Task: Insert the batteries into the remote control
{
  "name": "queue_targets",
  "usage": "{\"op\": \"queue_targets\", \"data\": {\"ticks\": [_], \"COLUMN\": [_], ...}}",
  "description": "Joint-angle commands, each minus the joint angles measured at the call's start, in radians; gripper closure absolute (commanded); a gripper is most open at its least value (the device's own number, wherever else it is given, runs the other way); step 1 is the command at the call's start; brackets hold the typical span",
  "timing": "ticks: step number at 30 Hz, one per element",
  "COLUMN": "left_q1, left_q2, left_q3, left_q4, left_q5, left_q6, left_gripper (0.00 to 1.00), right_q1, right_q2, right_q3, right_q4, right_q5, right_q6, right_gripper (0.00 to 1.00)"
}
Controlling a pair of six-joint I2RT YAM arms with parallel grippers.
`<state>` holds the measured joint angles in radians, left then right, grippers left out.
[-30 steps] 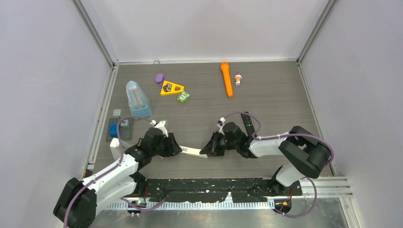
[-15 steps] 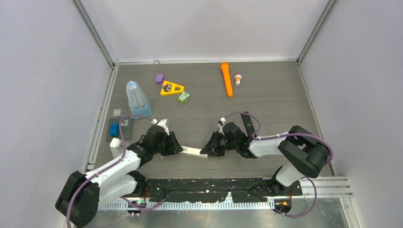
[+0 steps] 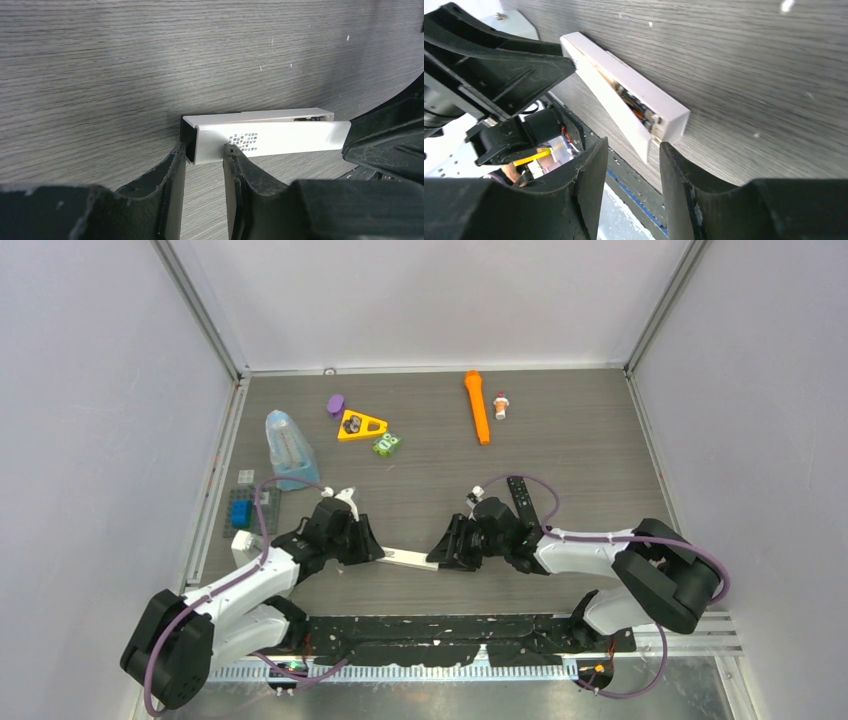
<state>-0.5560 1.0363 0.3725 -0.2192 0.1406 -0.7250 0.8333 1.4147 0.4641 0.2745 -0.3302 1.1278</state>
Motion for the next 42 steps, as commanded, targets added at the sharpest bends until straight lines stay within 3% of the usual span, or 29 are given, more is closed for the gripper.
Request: {"op": "queue_targets", "data": {"ticks": [1,14,29,35,42], "left_q1": [-0.006,-0.016,-0.017,-0.017,-0.019], "left_q2": [0.053,0.047,0.012,0.006,0.003], "left_q3": [-0.017,-0.019,-0.001,-0.008,-0.012], "left_q4": [-0.124,-0.099,-0.120,-0.120,-0.120], "left_q5": [-0.076,-0.041,-0.015,-0.008,-0.003], "left_q6": [0.037,0.041,0.059,0.080,0.086], "left_gripper": [0.68,0.64,0.59,0.68,0.73], "right_q1": [-0.005,-0.005,-0.003,0.001,0.008], "right_q2": [-0.050,-0.010,0.022,0.008,-0.041], "right_q3": [0.016,0.041,-0.008,0.000,0.036], "right_q4": [-0.115,-0.137,-0.114,-0.109,-0.137], "right_q5": [0.059,0.098,0.110,0.103,0.094], "right_q6": [-0.047,-0.081,-0.086,-0.093,-0.109], "right_gripper": [0.53,0.48,0.54,0.53,0.58]}}
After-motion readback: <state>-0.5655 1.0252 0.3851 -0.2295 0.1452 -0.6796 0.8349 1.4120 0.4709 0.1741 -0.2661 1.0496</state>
